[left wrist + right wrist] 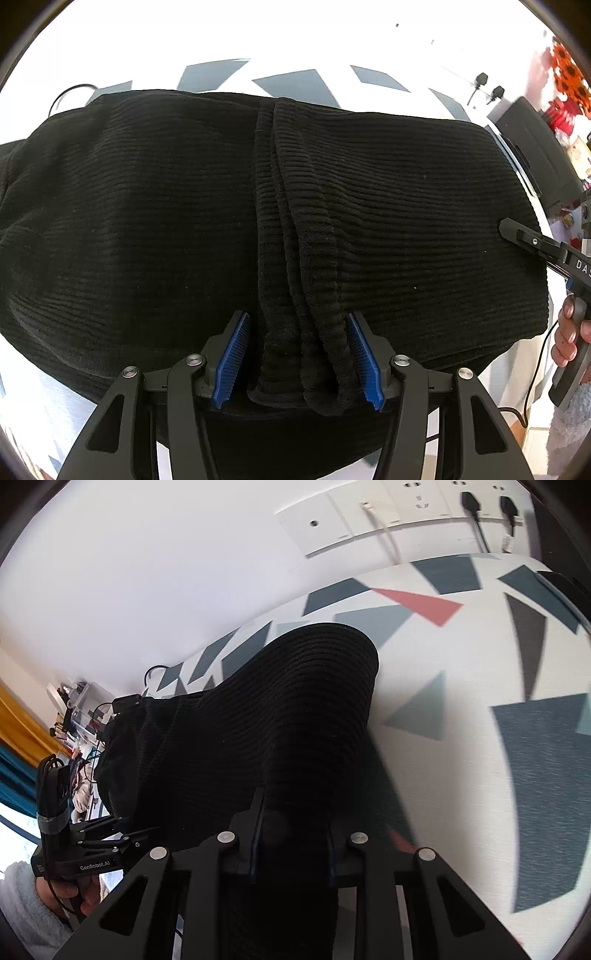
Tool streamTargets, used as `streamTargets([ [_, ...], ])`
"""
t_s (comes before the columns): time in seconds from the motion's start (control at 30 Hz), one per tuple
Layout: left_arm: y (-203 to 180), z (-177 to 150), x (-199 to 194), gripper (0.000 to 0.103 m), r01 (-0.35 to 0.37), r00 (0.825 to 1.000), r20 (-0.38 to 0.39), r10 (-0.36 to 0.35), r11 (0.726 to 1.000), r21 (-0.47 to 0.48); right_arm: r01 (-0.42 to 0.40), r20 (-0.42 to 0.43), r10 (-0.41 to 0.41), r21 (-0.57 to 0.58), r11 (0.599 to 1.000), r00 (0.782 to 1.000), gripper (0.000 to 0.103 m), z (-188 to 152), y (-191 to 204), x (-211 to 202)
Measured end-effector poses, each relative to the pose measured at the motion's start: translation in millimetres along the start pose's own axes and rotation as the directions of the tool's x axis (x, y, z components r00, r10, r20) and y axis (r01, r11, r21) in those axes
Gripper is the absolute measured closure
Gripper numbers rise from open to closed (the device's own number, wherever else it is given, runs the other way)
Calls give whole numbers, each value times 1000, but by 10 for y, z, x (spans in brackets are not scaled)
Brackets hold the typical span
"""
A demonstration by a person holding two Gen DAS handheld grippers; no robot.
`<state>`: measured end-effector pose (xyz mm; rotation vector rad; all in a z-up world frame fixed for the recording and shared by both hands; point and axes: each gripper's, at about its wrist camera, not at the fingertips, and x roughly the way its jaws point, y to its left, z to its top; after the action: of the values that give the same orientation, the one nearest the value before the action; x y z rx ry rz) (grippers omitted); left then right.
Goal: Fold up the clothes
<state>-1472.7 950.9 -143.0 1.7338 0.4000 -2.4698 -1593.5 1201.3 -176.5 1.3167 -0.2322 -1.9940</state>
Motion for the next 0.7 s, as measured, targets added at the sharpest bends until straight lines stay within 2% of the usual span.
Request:
streamTargets([
  [0.23, -367, 79, 103, 48, 67, 998, -17, -67, 996, 53, 56, 9, -56, 4, 998, 998, 79, -40, -451, -378],
  [0.43, -716, 238, 215, 48, 93, 996, -17, -92, 989, 116, 128, 45, -130, 42, 991, 990, 78, 64, -861, -666],
  [0.5, -708, 262, 229, 48, 103, 995, -17, -102, 986, 129, 112, 49, -115, 64, 992, 992, 76, 87, -991, -729],
  [0.6, -611, 247, 227, 48, 127, 992, -18, -126, 983, 134, 65, 57, -73, 119, 991, 996, 67, 50, -1153, -819],
  [0.7, -516, 202, 196, 48, 134, 991, -18, -133, 980, 146, 42, 69, -54, 164, 986, 996, 66, -65, -1208, -899],
])
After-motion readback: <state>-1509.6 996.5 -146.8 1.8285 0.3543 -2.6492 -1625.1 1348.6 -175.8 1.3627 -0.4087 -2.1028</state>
